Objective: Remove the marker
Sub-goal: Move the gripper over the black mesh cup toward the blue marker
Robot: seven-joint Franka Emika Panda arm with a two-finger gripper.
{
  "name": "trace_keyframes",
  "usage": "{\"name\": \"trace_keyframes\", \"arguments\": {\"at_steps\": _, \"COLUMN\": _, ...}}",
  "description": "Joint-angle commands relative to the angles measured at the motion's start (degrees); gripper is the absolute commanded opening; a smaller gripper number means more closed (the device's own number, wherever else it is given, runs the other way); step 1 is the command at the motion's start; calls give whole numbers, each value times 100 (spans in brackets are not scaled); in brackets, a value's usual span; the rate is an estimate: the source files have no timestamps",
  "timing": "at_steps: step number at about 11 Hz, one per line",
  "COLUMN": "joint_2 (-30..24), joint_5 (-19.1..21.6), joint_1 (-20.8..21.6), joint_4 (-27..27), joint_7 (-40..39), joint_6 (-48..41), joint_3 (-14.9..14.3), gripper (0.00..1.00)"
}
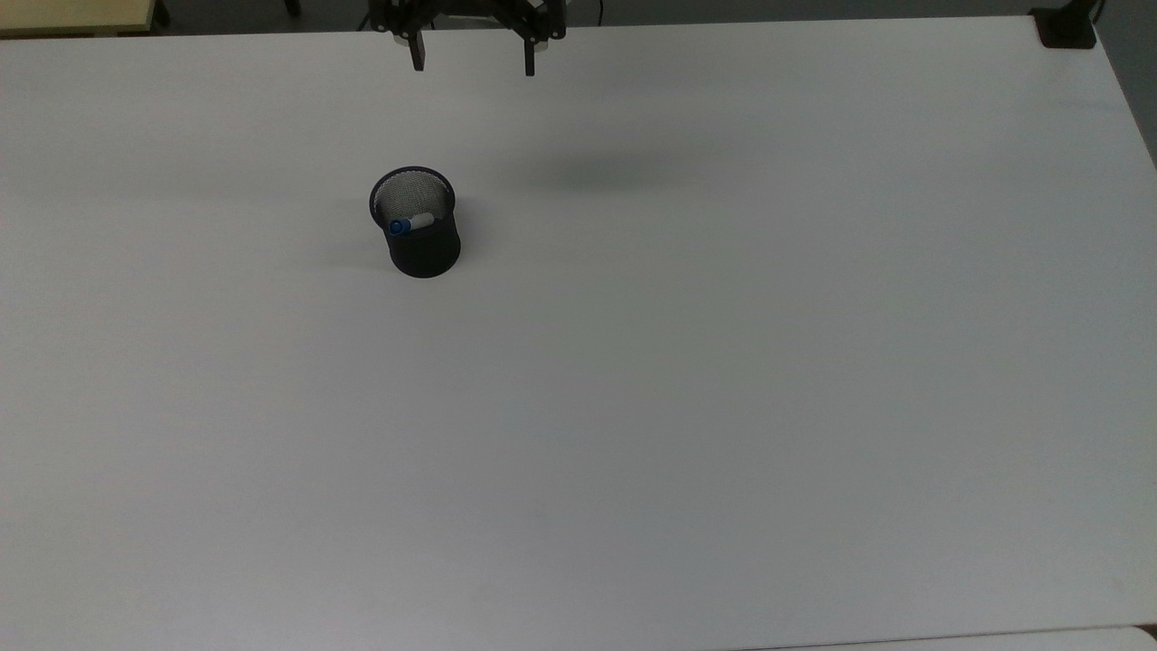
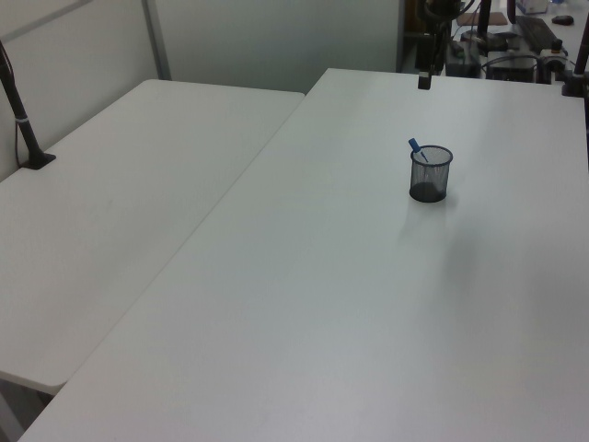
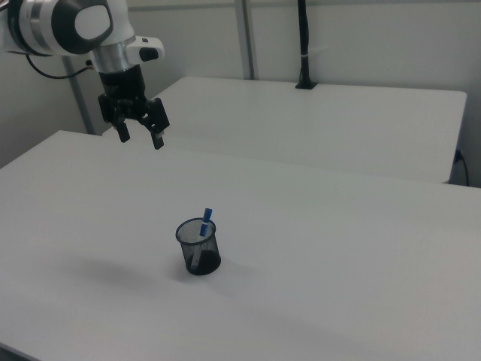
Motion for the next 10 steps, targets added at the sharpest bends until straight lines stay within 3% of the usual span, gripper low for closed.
{"name": "trace_keyframes", "arguments": {"at_steps": 1, "joint_2": 6, "joint_5": 59, "joint_1": -26, "joint_4": 143, "joint_7": -120, "joint_6": -217, "joint_3": -20, "gripper": 100}}
{"name": "trace_keyframes", "arguments": {"at_steps": 10, "joint_2": 41, "joint_5": 41, "joint_1": -79, "joint_4": 143, "joint_7": -120, "joint_6": -217, "joint_3": -11, "gripper": 100}}
